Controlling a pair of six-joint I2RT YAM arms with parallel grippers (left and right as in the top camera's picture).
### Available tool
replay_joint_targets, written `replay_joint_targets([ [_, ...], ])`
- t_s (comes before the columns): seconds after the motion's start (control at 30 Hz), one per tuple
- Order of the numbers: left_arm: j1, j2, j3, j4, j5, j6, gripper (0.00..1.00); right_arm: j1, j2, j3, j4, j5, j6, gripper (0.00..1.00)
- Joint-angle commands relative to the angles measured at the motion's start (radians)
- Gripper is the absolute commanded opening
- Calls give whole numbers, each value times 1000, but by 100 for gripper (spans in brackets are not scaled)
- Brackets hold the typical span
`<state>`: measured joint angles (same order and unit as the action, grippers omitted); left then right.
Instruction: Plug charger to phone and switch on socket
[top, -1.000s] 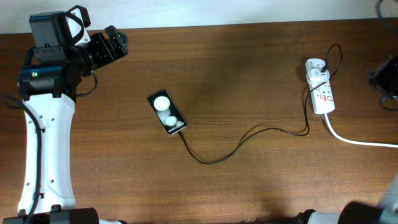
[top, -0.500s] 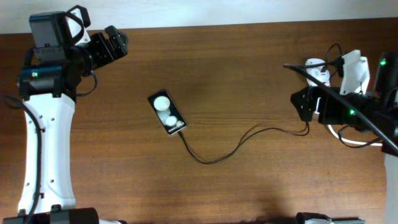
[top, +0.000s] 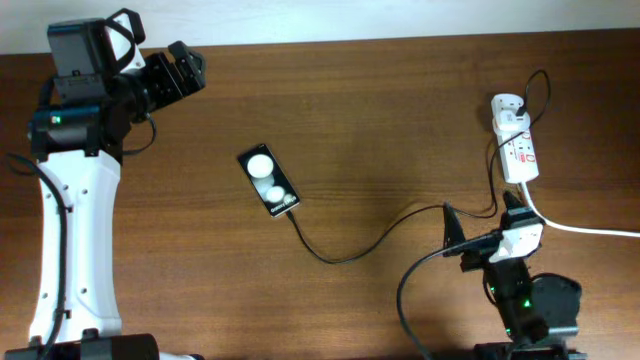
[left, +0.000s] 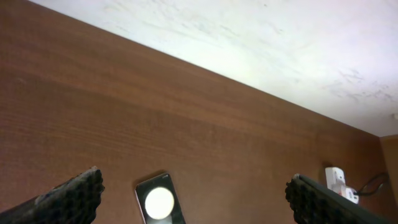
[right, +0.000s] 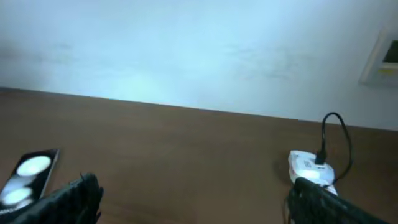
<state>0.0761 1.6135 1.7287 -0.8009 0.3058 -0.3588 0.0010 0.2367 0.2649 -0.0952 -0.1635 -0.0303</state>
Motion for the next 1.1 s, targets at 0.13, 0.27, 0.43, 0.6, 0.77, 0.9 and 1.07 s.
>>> replay_joint_targets([
  [0.13, 3, 3, -6, 2, 0, 16, 99, 5, -190, -230, 118, 34, 0, 98],
  [0.27, 3, 3, -6, 2, 0, 16, 99, -2, -233, -259, 24, 38, 1, 99],
  [0.43, 3, 3, -7, 2, 0, 16, 99, -3, -233, -259, 27, 38, 11, 99],
  [0.6, 3, 3, -6, 2, 0, 16, 99, -3, -233, -259, 27, 38, 11, 99],
  [0.77, 4, 6, -8, -110, -142, 16, 99, -3, -233, -259, 27, 38, 11, 99],
  [0.9, 3, -85, -88, -212, -352, 17, 99, -3, -233, -259, 27, 38, 11, 99],
  [1.07, 3, -474, -679, 328, -130, 344, 99, -3, -233, -259, 27, 38, 11, 99],
])
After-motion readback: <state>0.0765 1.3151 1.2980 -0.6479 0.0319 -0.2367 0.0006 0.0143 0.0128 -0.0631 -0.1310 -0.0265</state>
